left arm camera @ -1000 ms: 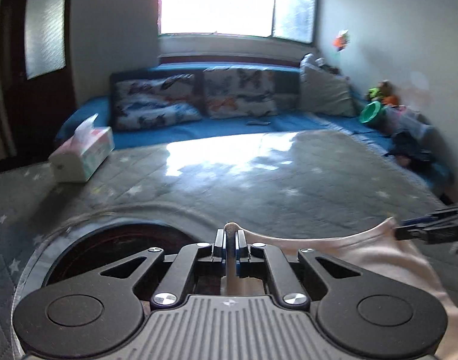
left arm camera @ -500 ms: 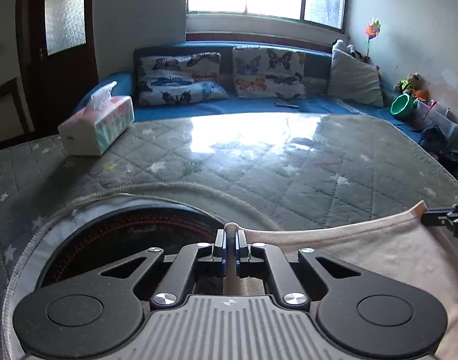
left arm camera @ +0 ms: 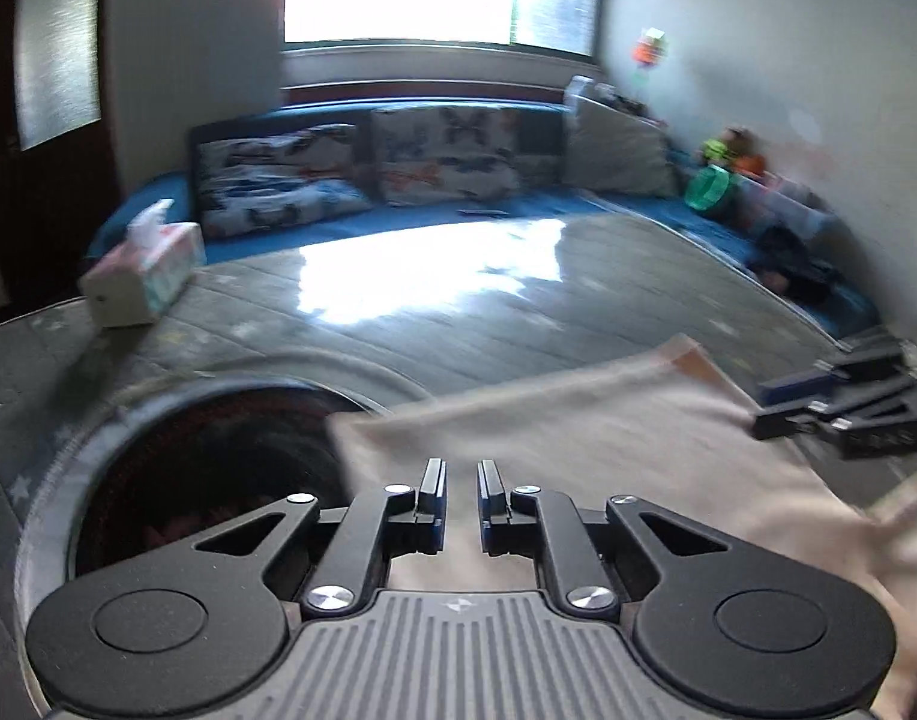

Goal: Fold clothes

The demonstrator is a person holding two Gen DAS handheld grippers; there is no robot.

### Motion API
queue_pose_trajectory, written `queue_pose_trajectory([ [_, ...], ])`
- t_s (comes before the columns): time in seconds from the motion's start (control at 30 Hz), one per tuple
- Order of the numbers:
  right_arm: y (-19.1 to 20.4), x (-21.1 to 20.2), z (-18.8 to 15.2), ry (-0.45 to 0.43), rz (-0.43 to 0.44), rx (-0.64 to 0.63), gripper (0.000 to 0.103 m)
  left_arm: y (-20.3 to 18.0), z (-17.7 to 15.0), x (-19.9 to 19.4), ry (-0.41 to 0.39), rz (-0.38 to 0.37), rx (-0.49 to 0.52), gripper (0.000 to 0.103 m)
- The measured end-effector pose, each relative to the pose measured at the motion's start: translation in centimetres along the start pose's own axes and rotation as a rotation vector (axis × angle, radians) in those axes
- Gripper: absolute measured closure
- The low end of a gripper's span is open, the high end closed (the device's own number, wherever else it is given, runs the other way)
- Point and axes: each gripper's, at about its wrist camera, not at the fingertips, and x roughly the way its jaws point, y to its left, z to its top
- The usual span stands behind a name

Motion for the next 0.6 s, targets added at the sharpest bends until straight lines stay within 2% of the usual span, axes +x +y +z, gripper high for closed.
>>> queue_pose_trajectory([
  [0.17,4.3,-2.1,-2.7,0.038,0.099,-0.079,0.072,-3.2,-3.6,-2.4,0.041,-0.099,0.034,0.091],
  [0.27,6.9,-3.1,-4.7,0.072,0.153,-0.132,0.072,-4.7,-5.4,-3.8,0.035,-0.141,0.049,0.091],
  [0.43,9.6,-4.9,-7.2,0.087,0.181,-0.2,0.07,-6.6,-8.0,-5.3,0.038,-0.203,0.097,0.091],
  [0.6,11.2,-5.9,-9.4,0.09,0.166,-0.233,0.068,-7.2,-9.8,-5.4,0.069,-0.213,0.122,0.089],
])
